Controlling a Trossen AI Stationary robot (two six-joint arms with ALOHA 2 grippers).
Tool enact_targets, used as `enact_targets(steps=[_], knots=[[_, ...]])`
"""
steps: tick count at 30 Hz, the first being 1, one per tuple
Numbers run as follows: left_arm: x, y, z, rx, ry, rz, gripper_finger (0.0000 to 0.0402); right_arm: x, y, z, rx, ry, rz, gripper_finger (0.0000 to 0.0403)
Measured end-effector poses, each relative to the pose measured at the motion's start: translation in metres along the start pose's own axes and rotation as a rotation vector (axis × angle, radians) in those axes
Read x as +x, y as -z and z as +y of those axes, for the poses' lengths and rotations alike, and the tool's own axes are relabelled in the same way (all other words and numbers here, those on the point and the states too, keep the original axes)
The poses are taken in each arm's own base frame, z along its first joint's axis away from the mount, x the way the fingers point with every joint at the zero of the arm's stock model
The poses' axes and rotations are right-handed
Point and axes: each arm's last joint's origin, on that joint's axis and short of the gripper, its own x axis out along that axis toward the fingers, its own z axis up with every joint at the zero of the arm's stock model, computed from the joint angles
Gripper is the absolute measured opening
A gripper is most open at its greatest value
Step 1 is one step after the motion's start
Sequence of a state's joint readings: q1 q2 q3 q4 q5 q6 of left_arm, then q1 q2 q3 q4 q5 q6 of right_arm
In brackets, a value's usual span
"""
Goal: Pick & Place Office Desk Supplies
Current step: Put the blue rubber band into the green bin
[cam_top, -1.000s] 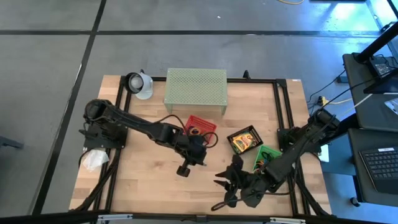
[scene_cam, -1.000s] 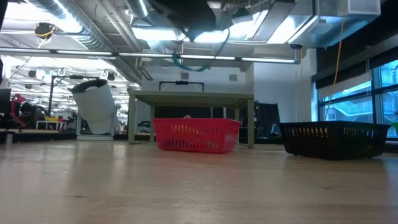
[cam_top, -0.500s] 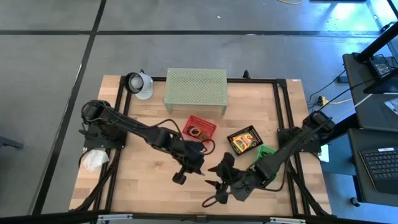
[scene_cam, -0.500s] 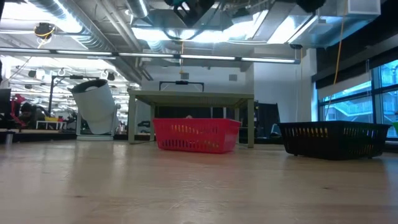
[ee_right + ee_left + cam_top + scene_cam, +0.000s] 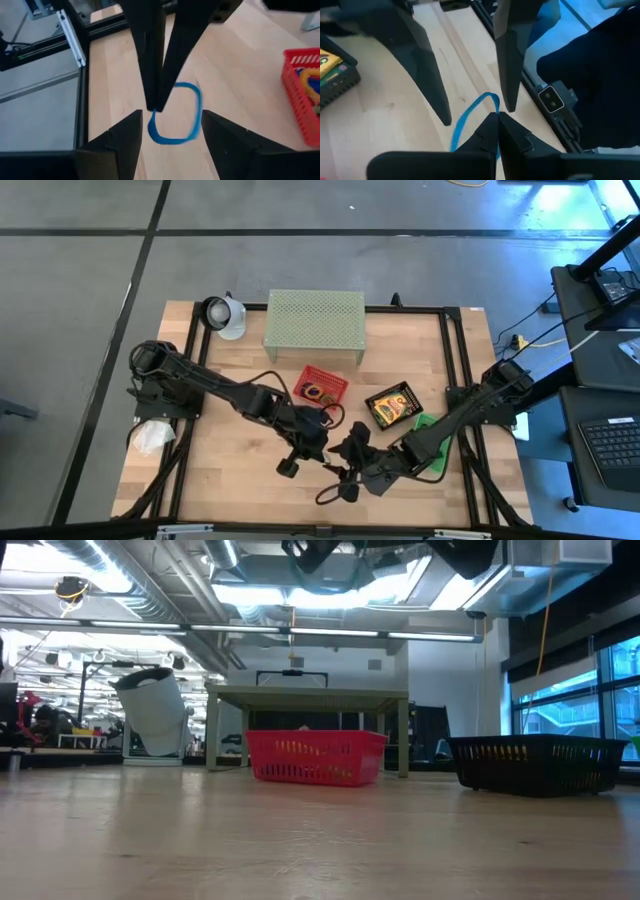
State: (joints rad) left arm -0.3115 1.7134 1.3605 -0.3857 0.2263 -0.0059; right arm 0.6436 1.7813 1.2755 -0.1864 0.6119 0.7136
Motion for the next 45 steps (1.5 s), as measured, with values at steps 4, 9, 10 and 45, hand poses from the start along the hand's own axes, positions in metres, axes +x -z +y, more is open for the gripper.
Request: enact_targets(steps=[4, 9, 10, 45], knots=[[0.0, -0.0011, -0.0003, 0.003, 0.006, -0.011, 0.0002, 0.0041, 0.0006, -0.0017, 0.001, -0.01, 0.02, 0.0201], [-0.0001, -0.0019, -0.0008, 0.004, 0.036, -0.019, 0.0002, 0.005, -0.0009, -0.0031, 0.002, -0.001, 0.012, 0.0188], [-0.0001, -0.002, -0.0008, 0.004, 0.035, -0.02, 0.0002, 0.0051, -0.001, -0.0031, 0.003, -0.002, 0.012, 0.0181], [-0.0056, -0.0041, -0.0021, -0.031, 0.039, -0.033, 0.0002, 0.0047, -0.0002, 0.0003, 0.018, -0.083, 0.062, 0.0002]])
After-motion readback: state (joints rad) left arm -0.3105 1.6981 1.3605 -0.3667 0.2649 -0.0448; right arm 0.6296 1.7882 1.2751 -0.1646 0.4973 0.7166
